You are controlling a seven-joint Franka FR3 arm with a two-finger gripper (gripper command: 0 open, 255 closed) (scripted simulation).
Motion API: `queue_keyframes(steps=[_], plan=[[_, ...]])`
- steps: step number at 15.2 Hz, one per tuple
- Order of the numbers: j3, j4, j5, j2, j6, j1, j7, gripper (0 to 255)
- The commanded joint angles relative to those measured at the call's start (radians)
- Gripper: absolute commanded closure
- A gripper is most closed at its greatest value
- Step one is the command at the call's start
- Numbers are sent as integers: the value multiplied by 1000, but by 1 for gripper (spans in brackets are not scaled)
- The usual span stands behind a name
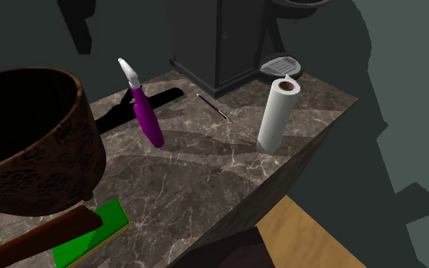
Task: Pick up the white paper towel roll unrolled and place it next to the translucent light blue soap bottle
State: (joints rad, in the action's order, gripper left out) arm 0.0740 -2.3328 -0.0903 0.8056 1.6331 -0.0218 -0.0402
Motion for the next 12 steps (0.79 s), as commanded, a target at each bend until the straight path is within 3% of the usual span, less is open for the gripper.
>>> queue_keyframes(steps=[1,12], plan=[[0,0,0,0,0,0,0,0],[204,33,121,-231,133,-43,-259,0]])
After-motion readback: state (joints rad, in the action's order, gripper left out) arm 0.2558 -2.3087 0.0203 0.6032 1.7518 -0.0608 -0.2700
